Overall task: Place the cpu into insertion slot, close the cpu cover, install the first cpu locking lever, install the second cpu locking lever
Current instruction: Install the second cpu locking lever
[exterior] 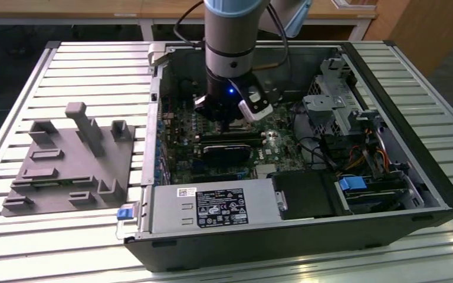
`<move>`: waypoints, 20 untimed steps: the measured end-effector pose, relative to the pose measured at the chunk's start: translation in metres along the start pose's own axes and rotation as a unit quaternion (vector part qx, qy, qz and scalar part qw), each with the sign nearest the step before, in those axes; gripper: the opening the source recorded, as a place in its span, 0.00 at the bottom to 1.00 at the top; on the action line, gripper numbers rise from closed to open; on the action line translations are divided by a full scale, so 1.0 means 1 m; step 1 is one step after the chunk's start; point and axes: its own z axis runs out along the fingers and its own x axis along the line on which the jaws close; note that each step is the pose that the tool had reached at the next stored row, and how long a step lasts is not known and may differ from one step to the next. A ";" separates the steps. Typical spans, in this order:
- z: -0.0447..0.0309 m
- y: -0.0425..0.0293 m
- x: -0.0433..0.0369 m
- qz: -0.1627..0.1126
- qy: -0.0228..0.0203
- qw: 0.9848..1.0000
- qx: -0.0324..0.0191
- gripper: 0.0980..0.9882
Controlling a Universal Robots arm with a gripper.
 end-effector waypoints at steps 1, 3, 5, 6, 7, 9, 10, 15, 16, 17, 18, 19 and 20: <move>0.0014 -0.0001 0.0003 0.000 0.000 1.000 -0.002 0.01; 0.0044 -0.0004 0.0008 0.000 0.000 1.000 -0.004 0.01; 0.0068 -0.0015 0.0012 0.000 0.000 1.000 -0.006 0.01; 0.0069 -0.0030 0.0012 0.000 0.000 1.000 -0.009 0.01; 0.0070 -0.0043 0.0012 0.000 0.000 1.000 -0.011 0.01; 0.0068 -0.0075 0.0017 0.000 0.000 1.000 -0.012 0.01; 0.0067 -0.0091 0.0021 0.000 0.000 1.000 -0.013 0.01; 0.0065 -0.0133 0.0043 0.000 -0.001 1.000 -0.020 0.01; 0.0065 -0.0133 0.0045 0.000 -0.001 1.000 -0.022 0.01; 0.0065 -0.0133 0.0046 0.000 -0.001 1.000 -0.023 0.01; 0.0065 -0.0132 0.0046 0.000 -0.001 1.000 -0.023 0.01; 0.0061 -0.0133 0.0046 0.000 -0.001 1.000 -0.023 0.01; 0.0050 -0.0132 0.0046 0.000 -0.001 1.000 -0.023 0.01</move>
